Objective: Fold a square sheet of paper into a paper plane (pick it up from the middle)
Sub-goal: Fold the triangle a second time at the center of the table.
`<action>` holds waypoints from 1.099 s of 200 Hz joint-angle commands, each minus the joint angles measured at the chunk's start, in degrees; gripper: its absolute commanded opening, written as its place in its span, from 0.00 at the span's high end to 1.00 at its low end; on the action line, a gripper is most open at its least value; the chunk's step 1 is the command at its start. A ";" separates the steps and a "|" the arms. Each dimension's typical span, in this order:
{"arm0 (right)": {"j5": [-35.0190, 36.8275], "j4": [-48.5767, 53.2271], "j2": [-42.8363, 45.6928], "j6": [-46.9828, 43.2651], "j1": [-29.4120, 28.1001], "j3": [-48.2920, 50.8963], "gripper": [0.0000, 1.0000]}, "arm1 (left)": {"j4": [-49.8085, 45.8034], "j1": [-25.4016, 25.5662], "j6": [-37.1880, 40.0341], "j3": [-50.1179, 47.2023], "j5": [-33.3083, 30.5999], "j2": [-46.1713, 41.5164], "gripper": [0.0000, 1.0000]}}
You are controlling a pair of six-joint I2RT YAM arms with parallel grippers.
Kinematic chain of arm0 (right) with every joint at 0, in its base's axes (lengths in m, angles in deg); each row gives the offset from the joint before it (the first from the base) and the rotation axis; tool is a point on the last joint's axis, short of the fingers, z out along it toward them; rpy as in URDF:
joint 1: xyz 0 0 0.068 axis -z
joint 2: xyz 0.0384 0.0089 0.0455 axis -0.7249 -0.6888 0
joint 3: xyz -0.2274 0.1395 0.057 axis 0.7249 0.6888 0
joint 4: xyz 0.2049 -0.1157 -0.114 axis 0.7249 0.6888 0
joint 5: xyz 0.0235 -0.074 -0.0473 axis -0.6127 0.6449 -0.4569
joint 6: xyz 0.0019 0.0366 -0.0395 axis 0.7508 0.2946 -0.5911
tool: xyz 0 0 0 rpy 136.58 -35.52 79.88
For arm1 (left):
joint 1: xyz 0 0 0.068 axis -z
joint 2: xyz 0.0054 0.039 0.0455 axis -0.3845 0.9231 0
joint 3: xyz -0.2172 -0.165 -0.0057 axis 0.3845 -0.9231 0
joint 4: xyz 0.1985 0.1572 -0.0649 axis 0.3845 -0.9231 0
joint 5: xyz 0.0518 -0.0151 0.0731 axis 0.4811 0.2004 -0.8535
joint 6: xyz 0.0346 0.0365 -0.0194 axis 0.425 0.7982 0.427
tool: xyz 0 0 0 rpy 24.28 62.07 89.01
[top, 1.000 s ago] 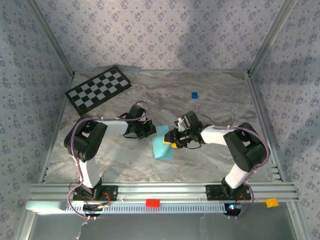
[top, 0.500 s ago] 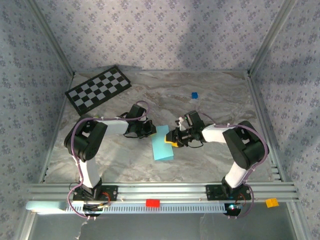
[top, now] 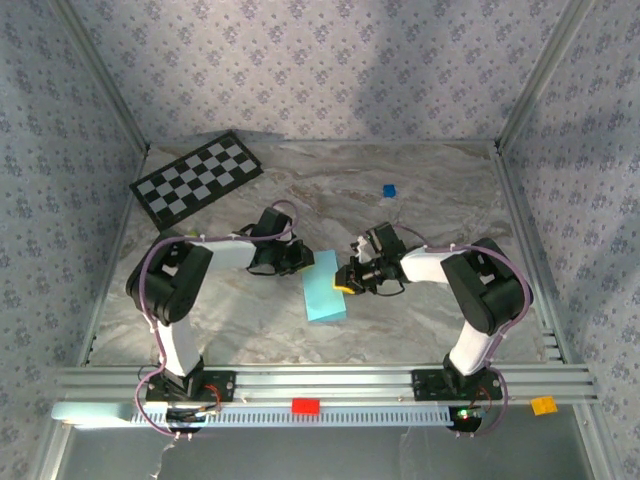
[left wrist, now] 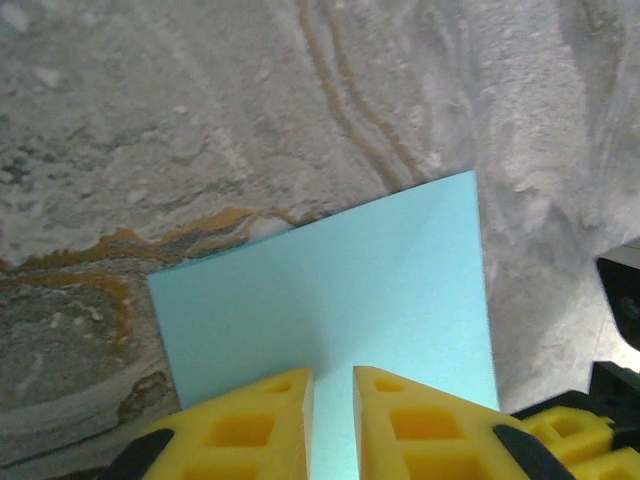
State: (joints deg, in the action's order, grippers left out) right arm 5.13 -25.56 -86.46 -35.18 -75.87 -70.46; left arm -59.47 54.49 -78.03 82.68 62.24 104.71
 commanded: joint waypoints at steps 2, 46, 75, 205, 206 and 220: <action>3.50 1.13 -0.26 1.56 -0.47 -0.45 0.91 | 0.28 0.14 1.52 -0.13 0.03 -5.80 0.76; 9.50 -1.84 1.26 6.99 -0.55 0.92 0.94 | -3.05 0.18 2.75 -0.54 -1.98 -12.03 0.67; 13.51 -6.27 2.21 14.04 -0.73 3.12 0.94 | -4.05 0.11 3.46 -2.42 -4.17 -16.06 0.68; 9.05 -4.45 1.29 10.48 0.53 -0.23 0.83 | -2.48 3.33 13.12 -11.65 -11.53 -28.69 0.80; 8.95 -4.36 1.29 10.31 0.55 -0.32 0.83 | -2.56 3.44 13.21 -11.64 -11.52 -28.77 0.80; 7.88 -2.98 0.45 8.73 0.75 -1.36 0.84 | -3.52 4.13 13.45 -11.68 -10.56 -29.96 0.80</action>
State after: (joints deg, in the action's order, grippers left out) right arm 15.89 -32.93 -84.49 -22.17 -75.76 -69.24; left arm -63.36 57.22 -68.28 71.29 52.05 78.00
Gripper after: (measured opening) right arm 0.163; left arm 0.196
